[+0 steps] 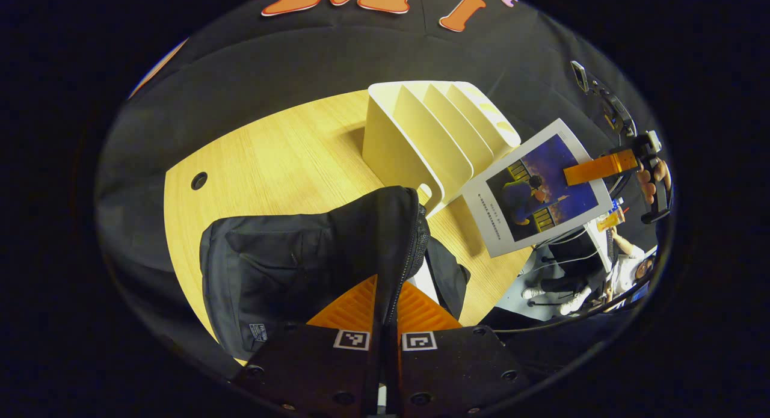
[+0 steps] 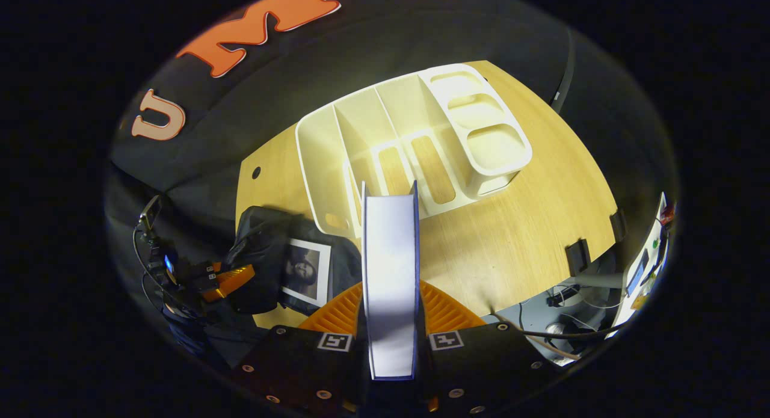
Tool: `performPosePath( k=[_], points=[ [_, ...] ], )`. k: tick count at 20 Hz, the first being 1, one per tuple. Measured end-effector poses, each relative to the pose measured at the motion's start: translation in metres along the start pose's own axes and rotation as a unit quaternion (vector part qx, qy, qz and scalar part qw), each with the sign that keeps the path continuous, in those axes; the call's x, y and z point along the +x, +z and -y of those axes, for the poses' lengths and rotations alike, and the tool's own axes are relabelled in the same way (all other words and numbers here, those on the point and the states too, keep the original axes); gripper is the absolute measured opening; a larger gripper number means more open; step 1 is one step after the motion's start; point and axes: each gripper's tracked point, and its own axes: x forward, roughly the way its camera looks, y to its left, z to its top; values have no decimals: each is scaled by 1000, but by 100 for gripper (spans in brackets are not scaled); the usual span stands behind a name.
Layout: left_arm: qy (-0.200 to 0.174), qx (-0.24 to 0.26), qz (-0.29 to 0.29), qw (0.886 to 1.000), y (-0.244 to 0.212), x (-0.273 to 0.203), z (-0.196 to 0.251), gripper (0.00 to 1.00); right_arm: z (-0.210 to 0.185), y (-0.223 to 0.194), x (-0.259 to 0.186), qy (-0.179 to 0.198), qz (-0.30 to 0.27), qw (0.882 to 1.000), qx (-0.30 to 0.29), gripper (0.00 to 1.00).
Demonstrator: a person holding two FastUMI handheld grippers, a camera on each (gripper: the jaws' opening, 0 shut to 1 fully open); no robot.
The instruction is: Open the schoolbag, grab two books from the bookshelf and put them into the schoolbag.
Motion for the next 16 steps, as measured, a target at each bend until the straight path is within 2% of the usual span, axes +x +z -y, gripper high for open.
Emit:
performPosePath(
  k=[4,9,16],
  points=[
    [-1,-1,-2,1000,0,0,1,6,1,-15,0,26,7,999,24,32],
    [2,-8,7,1000,4,-2,0,6,-6,-30,-4,87,15,995,44,32],
    [8,-11,13,1000,6,-5,-1,6,-32,-51,3,185,22,981,58,31]
  ],
)
